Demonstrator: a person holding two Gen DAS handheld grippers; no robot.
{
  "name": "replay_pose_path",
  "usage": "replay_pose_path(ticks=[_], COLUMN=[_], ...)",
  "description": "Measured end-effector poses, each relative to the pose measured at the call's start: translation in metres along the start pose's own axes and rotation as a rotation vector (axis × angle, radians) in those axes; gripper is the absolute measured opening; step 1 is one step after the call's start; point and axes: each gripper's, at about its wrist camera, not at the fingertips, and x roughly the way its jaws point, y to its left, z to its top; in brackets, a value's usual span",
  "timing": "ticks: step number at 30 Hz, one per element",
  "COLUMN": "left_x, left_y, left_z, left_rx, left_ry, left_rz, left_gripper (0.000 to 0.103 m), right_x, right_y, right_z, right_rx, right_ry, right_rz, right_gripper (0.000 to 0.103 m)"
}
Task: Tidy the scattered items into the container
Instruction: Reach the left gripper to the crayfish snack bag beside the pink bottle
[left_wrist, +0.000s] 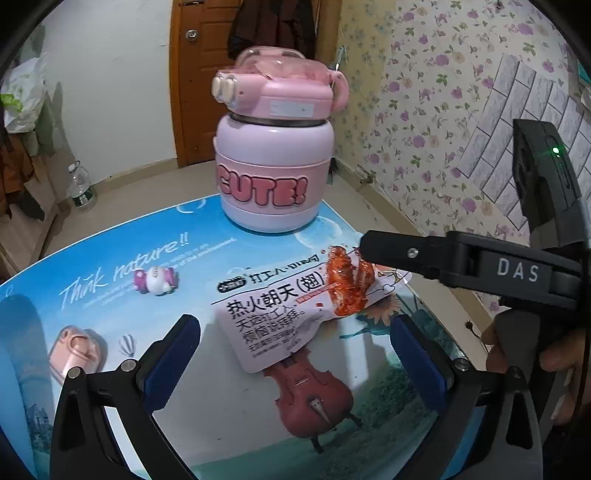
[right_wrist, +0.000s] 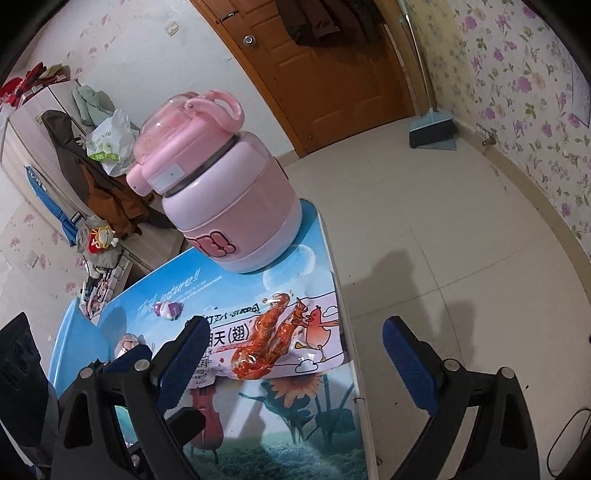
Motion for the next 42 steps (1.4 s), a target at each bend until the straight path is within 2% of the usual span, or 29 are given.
replay_pose_path(ticks=[5, 12, 16, 20, 24, 33, 42], left_x=[0.007, 0.017, 0.013, 0.023, 0.026, 0.030, 0.028], left_y=[-0.008, -0.016, -0.012, -0.008, -0.010, -0.020, -0.018], left_z=[0.000, 0.001, 0.003, 0.003, 0.001, 0.002, 0.000], left_rx=[0.028, 0.040, 0.029, 0.005, 0.015, 0.089, 0.087], left_ry=[0.017, 0.046, 0.024, 0.070, 0.079, 0.103, 0.103], left_rz=[-0.013, -0.032, -0.015, -0.019, -0.025, -0.064, -0.077], left_gripper=[0.103, 0.103, 0.103, 0.103, 0.103, 0.103, 0.103], right_x=[0.007, 0.011, 0.012, 0.014, 0.013, 0.010, 0.005], right_y=[-0.003, -0.004, -0.004, -0.002, 0.000, -0.002, 0.007], right_z=[0.001, 0.004, 0.006, 0.006, 0.006, 0.005, 0.007], right_rx=[-0.011, 0.010, 0.013, 0.010, 0.010, 0.032, 0.008], right_ry=[0.023, 0.043, 0.048, 0.053, 0.061, 0.066, 0.044], right_rz=[-0.005, 0.050, 0.059, 0.071, 0.085, 0.114, 0.158], right_gripper=[0.095, 0.095, 0.095, 0.095, 0.095, 0.095, 0.095])
